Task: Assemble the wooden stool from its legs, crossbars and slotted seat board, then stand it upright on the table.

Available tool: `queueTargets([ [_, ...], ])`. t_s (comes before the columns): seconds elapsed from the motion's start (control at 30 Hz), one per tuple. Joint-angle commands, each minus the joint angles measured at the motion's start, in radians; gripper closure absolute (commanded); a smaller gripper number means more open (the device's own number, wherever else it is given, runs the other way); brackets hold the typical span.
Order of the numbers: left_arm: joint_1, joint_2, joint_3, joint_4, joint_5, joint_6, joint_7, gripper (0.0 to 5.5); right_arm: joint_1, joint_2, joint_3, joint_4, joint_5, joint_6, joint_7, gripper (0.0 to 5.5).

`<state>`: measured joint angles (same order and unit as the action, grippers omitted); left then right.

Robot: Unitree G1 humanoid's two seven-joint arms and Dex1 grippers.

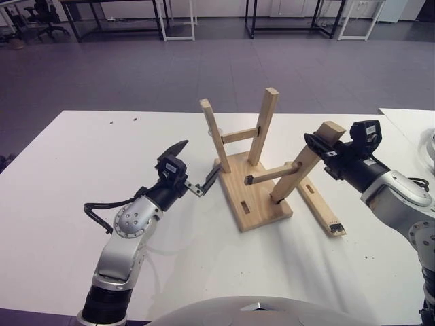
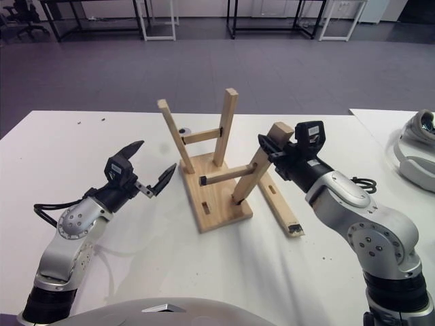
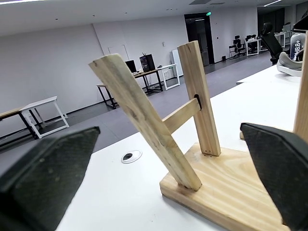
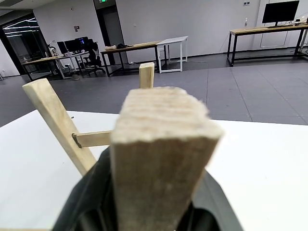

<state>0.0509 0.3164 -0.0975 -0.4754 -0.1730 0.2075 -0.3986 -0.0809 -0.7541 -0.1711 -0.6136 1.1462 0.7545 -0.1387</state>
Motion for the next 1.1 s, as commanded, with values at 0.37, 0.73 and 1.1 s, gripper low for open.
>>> queueTargets([
  [0.37,-0.079,-0.002,-0.018,-0.028,0.037,0.07,0.025,0.1,0.077,0.095,0.153,0.12,-0.191,0.109,-0.044,4.37],
  [0.73,-0.076,-0.032,0.002,0.017,0.041,0.026,0.057,0.1,-0.12,0.2,-0.06,0.011,-0.035,-0.036,0.083,3.03],
  [1.1,-0.117,-0.057,0.027,0.068,0.02,0.007,0.061,0.1,-0.124,-0.08,-0.073,0.587,-0.252,-0.022,0.489,1.2],
])
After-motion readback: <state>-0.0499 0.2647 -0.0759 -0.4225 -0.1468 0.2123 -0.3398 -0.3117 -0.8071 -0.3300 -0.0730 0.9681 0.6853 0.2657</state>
